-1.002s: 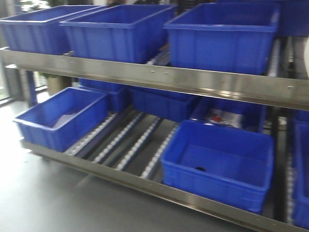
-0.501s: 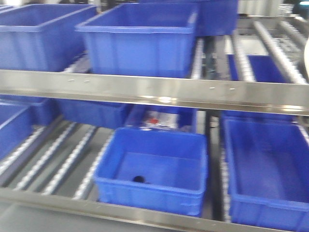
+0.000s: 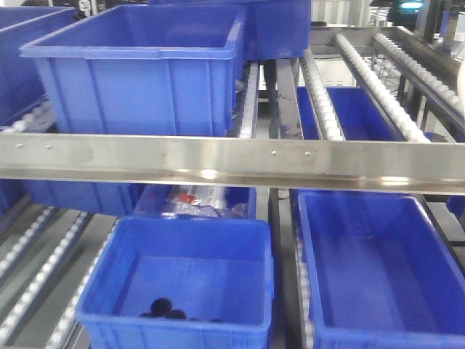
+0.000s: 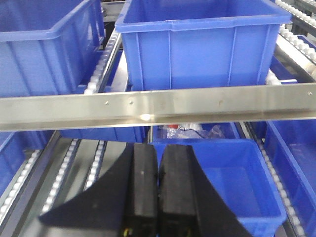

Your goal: Move white bin to right shelf second layer

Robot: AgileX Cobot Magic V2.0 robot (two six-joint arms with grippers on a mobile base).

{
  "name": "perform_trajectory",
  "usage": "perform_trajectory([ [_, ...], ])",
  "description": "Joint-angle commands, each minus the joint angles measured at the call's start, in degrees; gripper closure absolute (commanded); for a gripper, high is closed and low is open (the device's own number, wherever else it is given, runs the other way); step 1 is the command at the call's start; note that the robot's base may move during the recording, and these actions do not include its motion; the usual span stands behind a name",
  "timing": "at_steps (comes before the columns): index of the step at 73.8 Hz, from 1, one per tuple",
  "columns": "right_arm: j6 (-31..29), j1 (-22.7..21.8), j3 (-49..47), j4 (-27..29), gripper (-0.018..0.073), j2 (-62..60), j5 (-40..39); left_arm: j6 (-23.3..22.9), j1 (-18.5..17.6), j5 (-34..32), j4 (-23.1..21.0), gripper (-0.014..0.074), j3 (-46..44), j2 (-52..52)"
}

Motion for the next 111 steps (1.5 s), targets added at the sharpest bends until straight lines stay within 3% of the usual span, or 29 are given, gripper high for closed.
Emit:
perform_trajectory([
  [1,-0.1,-0.3,-1.5,0.4,0.0512,0.3,-5.8,-0.3,-0.2,-4.9,0.0,0.0512,2.1,-0.8],
  [111,-0.1,-0.3,-1.5,0.4,0.0512,0.3,-5.8,-0.3,-0.2,-4.9,0.0,0.0512,2.1,-0.8],
])
